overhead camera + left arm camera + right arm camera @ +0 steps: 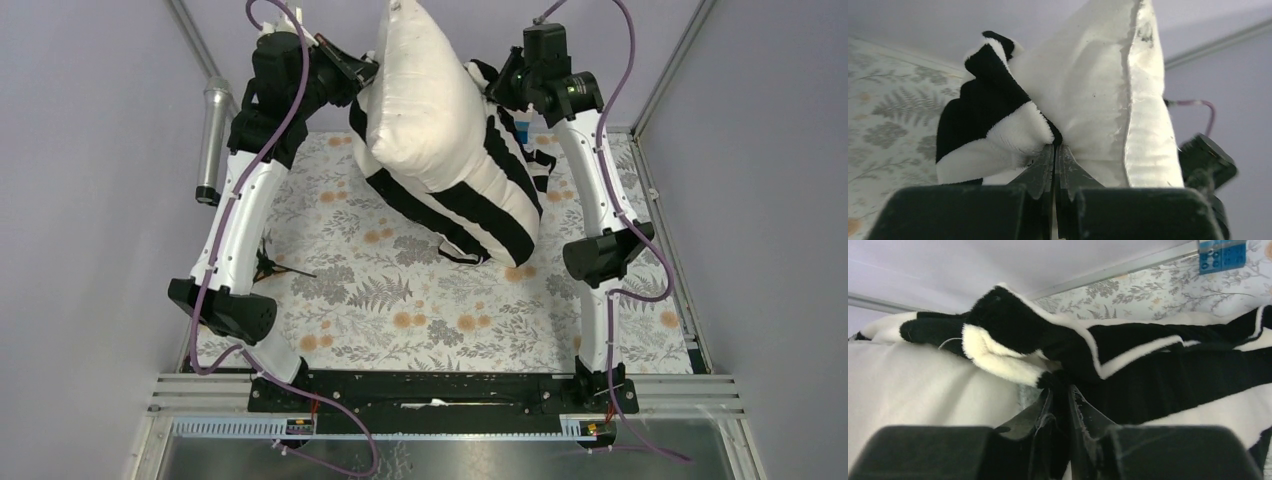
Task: Put the pillow into the pillowcase
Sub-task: Stuff the pillow into the pillowcase.
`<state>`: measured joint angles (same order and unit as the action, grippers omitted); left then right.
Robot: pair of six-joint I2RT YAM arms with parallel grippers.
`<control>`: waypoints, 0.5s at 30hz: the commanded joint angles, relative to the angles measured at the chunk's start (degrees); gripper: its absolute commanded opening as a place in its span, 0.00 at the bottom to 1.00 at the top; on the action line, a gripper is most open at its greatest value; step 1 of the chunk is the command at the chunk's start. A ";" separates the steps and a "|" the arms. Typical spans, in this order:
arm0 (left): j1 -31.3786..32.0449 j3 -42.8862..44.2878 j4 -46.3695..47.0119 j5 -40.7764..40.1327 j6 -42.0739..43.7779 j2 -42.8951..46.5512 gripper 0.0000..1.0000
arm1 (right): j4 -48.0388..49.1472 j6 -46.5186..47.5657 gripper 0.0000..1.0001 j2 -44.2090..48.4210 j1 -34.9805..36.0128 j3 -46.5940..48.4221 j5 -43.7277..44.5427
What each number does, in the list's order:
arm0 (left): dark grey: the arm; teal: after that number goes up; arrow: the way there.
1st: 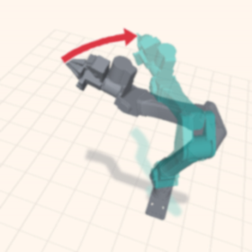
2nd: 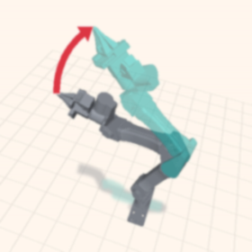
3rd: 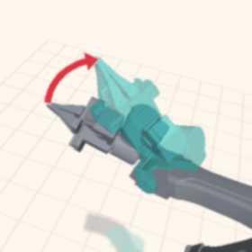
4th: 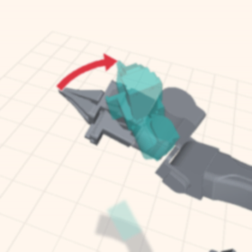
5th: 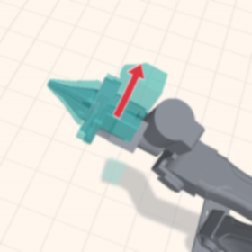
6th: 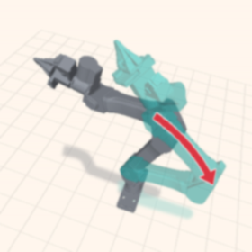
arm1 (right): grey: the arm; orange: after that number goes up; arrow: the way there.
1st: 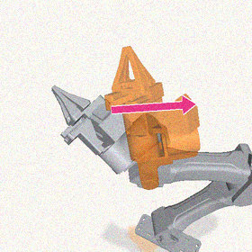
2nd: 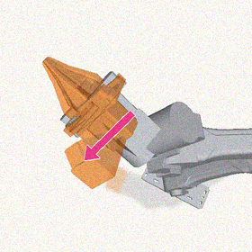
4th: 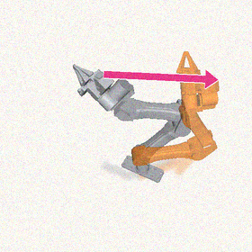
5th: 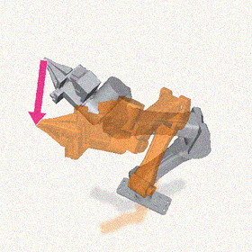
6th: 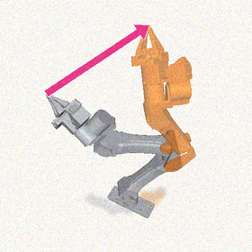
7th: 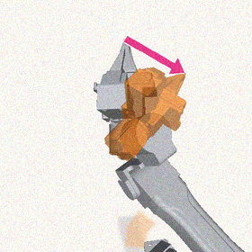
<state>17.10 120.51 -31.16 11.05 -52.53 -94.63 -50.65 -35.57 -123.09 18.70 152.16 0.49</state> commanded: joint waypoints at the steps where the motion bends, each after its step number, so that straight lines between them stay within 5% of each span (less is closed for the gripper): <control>1: -2.37 -2.71 4.47 -3.08 0.39 1.94 0.00 | 0.42 3.20 0.33 4.72 -0.25 1.45 -0.33; 6: -4.60 -1.78 3.56 -2.85 0.51 0.86 0.00 | -0.52 7.11 0.65 12.46 2.05 -4.33 -0.77; 15: -5.15 -2.51 4.68 -2.25 0.61 1.28 0.00 | -2.62 10.40 0.70 17.30 14.33 -12.83 11.95</control>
<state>11.73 116.86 -31.33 7.66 -52.10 -94.74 -51.59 -27.79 -104.97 28.45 140.11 6.04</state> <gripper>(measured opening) 0.010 0.691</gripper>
